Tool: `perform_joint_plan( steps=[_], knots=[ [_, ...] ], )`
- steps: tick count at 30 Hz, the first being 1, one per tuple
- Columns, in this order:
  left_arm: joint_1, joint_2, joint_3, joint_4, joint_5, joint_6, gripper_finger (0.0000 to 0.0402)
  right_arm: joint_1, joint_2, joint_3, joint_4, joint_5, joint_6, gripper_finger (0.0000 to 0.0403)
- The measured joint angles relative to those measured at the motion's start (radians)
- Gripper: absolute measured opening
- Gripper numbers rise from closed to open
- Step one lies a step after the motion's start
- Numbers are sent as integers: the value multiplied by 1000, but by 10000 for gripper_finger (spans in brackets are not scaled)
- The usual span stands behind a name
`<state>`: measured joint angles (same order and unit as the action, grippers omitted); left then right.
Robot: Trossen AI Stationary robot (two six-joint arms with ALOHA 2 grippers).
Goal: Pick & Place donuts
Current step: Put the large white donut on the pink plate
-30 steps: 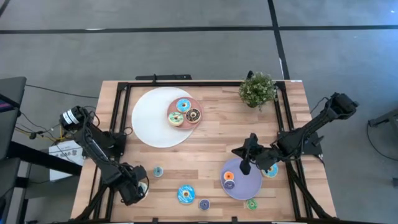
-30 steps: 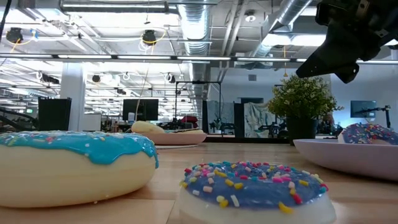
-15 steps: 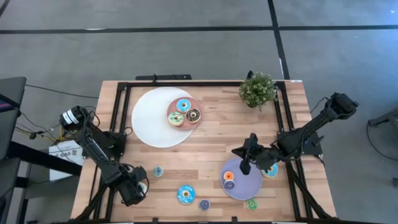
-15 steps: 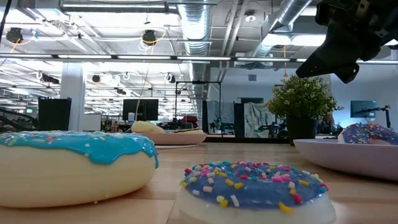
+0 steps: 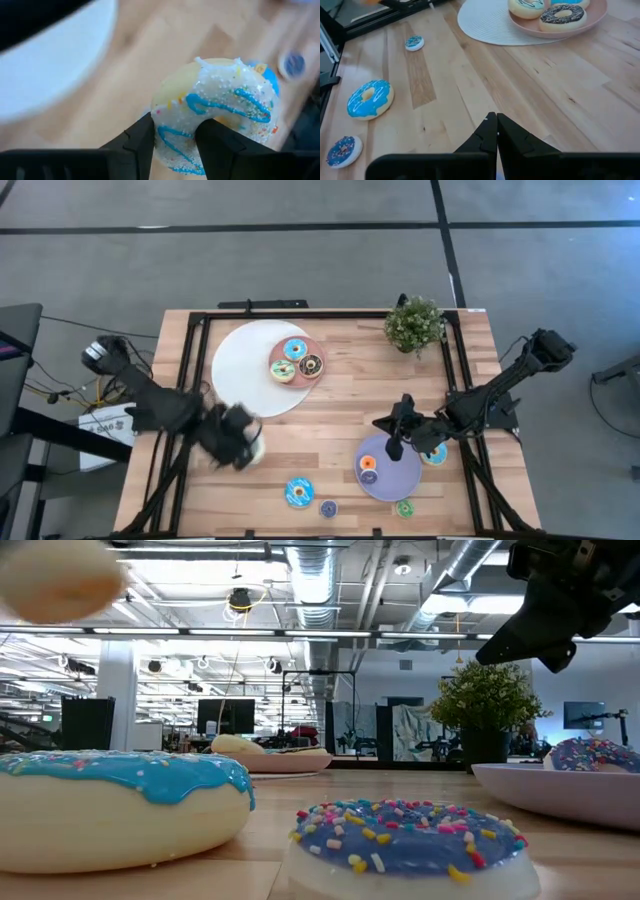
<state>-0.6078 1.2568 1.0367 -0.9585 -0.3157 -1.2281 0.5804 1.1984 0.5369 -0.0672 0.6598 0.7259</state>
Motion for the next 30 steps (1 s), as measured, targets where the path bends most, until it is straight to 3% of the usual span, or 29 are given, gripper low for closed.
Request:
perform_joint_plan(
  steps=[9, 15, 21, 30],
  knots=[
    [633, 86, 70, 91, 134, 714, 126, -21, 0, 0, -2, -3, -2, 1],
    [944, 251, 201, 128, 208, 1022, 126, -20, 0, 0, -8, -5, -3, 1],
    [1097, 473, 350, 118, 264, 1197, 126, -20, 0, 0, -8, -30, -3, 1],
    [1164, 694, 537, 81, 341, 1270, 126, -35, 0, 0, -7, -40, -3, 1]
  ],
)
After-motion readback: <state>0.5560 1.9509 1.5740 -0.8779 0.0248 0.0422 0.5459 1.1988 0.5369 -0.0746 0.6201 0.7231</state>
